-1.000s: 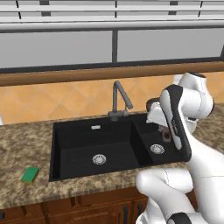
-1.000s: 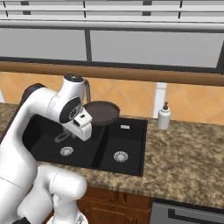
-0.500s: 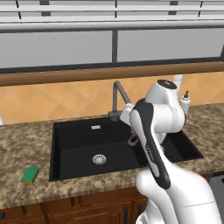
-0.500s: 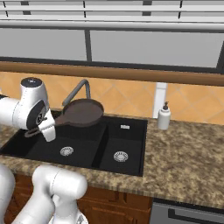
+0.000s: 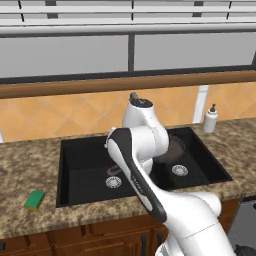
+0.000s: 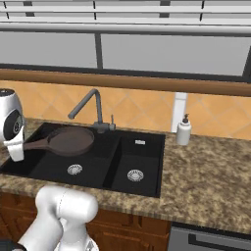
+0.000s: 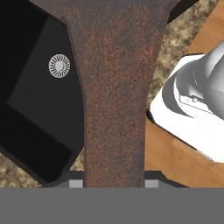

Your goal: Pick the pan and sponge and place them into the sink. Then turn on the water.

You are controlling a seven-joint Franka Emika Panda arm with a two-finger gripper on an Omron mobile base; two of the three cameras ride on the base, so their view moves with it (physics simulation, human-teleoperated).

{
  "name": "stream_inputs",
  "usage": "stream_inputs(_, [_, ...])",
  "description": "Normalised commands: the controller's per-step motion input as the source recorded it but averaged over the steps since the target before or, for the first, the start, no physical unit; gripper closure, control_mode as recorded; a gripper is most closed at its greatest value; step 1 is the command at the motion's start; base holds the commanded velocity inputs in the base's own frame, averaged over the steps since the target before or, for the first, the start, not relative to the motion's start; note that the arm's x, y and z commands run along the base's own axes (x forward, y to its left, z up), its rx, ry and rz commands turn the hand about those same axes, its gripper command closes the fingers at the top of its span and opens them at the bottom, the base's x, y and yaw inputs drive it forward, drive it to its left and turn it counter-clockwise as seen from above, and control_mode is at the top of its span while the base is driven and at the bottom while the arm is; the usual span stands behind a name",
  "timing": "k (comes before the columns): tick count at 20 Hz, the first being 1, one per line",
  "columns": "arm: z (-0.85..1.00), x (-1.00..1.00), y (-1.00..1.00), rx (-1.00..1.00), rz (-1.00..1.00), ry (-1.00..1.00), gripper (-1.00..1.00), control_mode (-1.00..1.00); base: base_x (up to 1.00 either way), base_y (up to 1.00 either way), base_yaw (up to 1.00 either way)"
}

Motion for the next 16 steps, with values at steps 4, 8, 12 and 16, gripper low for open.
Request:
stream_inputs(4, [-0.2,0.38,0.93,0.0,-0.05,0.42,1.0,-1.0,0.0,0.0,0.0])
stream_inputs(8, [-0.43,0.77,0.46,0.0,0.0,0.12,1.0,-1.0,0.0,0.0,0.0])
stream_inputs(12, [-0.61,0.93,0.29,0.0,0.0,0.09,1.0,-1.0,0.0,0.0,0.0])
stream_inputs(16, [-0.77,0.84,0.17,0.0,0.0,0.02,1.0,-1.0,0.0,0.0,0.0])
